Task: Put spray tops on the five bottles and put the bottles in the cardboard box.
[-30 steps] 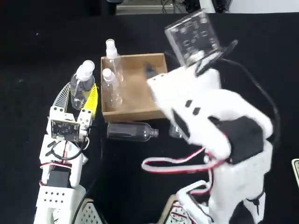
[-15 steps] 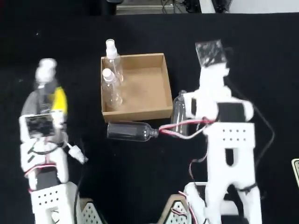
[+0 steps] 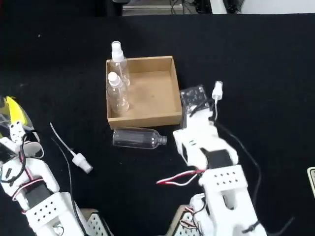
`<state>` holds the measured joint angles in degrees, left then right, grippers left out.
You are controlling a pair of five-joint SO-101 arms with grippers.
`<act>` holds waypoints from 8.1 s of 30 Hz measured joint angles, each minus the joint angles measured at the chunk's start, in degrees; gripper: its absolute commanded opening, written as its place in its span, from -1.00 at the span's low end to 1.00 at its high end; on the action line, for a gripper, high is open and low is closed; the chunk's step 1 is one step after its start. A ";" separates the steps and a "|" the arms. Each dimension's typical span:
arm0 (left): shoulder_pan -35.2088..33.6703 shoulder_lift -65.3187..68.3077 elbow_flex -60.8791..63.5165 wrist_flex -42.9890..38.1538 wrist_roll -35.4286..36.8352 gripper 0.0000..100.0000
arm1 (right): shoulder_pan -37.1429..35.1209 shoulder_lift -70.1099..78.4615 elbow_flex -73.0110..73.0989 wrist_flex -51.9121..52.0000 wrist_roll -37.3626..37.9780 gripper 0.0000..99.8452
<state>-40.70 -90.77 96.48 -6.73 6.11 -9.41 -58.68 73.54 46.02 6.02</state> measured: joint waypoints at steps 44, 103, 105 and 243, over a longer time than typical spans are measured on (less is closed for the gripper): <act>-7.21 121.23 -18.73 -88.53 0.00 -0.93 | -0.18 -16.79 10.02 -2.55 0.26 -0.74; -8.70 115.43 -17.49 -90.99 -5.71 -0.41 | -0.18 -16.79 10.02 -2.55 0.26 -0.74; -8.35 115.43 -17.49 -90.99 -5.71 -0.57 | -0.18 -16.79 10.02 -2.55 0.26 -0.74; -10.73 39.47 -18.37 26.02 -26.29 -0.80 | -0.18 -16.79 10.73 -2.55 0.26 -0.74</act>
<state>-51.43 -51.30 78.11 19.30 -20.18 -9.58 -75.47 84.26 43.47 6.29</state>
